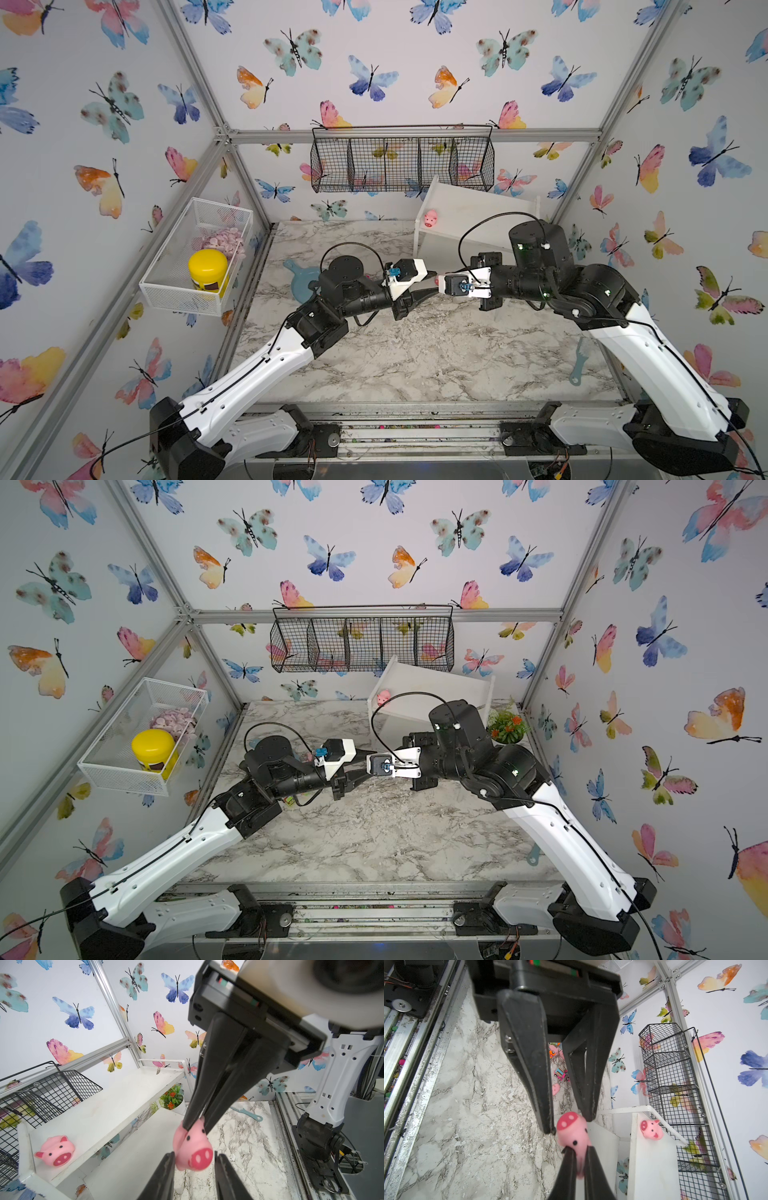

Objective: Organize plastic toys on shelves
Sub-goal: Place the plastic toy on the shelf.

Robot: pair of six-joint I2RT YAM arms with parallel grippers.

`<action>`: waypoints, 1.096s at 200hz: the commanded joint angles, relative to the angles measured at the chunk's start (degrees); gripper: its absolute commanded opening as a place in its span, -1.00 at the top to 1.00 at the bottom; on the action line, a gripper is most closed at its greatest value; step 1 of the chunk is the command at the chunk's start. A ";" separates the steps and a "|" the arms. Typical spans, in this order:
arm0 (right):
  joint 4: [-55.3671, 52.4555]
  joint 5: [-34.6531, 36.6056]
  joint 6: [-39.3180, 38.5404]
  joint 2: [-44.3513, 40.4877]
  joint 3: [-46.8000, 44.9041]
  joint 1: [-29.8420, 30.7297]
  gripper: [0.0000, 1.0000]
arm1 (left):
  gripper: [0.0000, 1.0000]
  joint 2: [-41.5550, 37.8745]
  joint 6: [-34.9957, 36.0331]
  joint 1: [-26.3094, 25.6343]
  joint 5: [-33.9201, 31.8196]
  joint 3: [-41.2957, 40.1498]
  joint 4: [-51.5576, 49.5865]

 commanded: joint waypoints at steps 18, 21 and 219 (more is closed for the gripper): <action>0.59 -0.77 -0.18 0.81 -0.47 0.59 0.93 | 0.25 -0.09 -0.43 -0.49 1.93 1.59 1.31; 0.58 -0.79 -0.22 0.93 -0.47 0.65 0.93 | 0.25 -0.09 -0.45 -0.45 2.00 1.59 1.21; 34.28 22.08 49.68 -15.19 -18.01 0.76 -0.66 | 1.00 -3.77 -4.32 -0.34 -11.33 -2.92 11.81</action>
